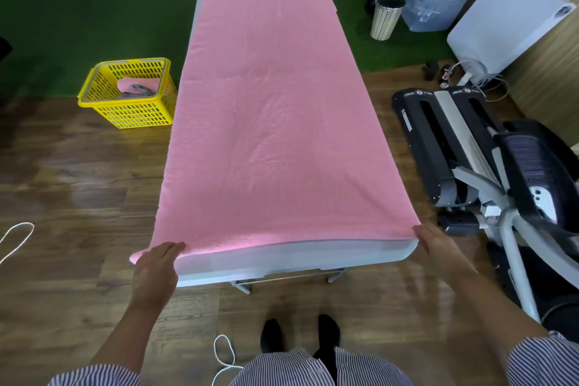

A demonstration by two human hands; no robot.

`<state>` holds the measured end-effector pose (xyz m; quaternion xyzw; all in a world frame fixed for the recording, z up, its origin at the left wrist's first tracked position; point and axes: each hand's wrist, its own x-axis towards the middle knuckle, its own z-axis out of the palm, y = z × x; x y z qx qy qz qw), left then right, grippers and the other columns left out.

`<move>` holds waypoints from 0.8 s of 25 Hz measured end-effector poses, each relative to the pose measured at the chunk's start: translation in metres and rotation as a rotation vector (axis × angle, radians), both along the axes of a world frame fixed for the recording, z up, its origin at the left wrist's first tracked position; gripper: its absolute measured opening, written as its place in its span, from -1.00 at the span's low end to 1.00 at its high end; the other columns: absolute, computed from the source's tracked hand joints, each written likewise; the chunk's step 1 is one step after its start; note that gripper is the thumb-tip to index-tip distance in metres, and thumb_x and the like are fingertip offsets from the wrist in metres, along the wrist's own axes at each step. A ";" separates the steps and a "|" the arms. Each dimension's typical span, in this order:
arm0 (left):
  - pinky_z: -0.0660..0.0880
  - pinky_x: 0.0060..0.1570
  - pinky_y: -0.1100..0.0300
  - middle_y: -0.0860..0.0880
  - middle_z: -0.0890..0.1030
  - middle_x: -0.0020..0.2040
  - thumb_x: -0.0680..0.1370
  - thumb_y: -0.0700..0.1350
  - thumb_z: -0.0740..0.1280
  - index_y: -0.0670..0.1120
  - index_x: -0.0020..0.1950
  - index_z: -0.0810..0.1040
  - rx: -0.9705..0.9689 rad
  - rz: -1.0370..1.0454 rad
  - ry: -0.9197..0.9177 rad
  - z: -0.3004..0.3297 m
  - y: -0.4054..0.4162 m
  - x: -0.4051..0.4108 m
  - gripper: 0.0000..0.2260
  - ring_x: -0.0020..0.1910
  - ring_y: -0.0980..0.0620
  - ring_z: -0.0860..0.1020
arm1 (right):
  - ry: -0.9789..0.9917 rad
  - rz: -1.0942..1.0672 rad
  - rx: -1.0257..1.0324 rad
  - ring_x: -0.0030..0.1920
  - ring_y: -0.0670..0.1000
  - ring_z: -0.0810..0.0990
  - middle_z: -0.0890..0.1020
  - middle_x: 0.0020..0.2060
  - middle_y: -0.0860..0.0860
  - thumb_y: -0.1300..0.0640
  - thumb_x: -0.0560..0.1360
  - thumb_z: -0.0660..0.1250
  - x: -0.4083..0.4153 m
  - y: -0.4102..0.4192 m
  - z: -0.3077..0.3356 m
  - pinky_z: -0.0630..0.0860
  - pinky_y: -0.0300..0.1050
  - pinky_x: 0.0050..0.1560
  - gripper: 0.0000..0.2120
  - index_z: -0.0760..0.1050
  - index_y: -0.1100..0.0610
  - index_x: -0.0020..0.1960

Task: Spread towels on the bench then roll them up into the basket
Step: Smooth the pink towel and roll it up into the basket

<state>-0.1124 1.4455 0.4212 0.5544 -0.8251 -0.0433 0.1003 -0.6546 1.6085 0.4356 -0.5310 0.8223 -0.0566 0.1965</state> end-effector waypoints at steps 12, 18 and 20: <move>0.54 -0.33 -0.05 -0.12 0.64 -0.03 0.39 -0.26 0.13 -0.16 -0.01 0.64 -0.143 0.046 0.011 0.015 0.007 -0.020 -0.67 -0.09 -0.19 0.60 | -0.004 0.048 -0.077 -0.04 0.15 0.55 0.50 0.18 0.09 0.37 0.44 0.25 0.027 -0.012 0.008 0.52 0.01 -0.03 -0.66 0.50 0.20 0.20; 0.55 -0.07 -0.07 -0.10 0.64 0.00 0.45 -0.20 0.13 -0.13 0.10 0.62 -0.050 -0.038 -0.049 0.002 0.007 -0.026 -0.66 0.02 -0.19 0.55 | -0.109 0.179 -0.167 -0.09 0.07 0.59 0.58 0.06 0.04 0.31 0.47 0.31 0.052 -0.019 0.002 0.54 -0.05 -0.02 -0.75 0.57 0.16 0.12; 0.56 -0.09 -0.08 -0.10 0.63 -0.04 0.36 -0.29 0.07 -0.15 0.07 0.63 -0.061 -0.079 -0.082 0.004 0.006 -0.022 -0.57 0.01 -0.19 0.53 | -0.159 0.117 -0.182 -0.06 0.03 0.56 0.60 -0.01 0.05 0.31 0.47 0.31 0.052 -0.026 0.003 0.50 -0.08 0.08 -0.81 0.58 0.21 0.07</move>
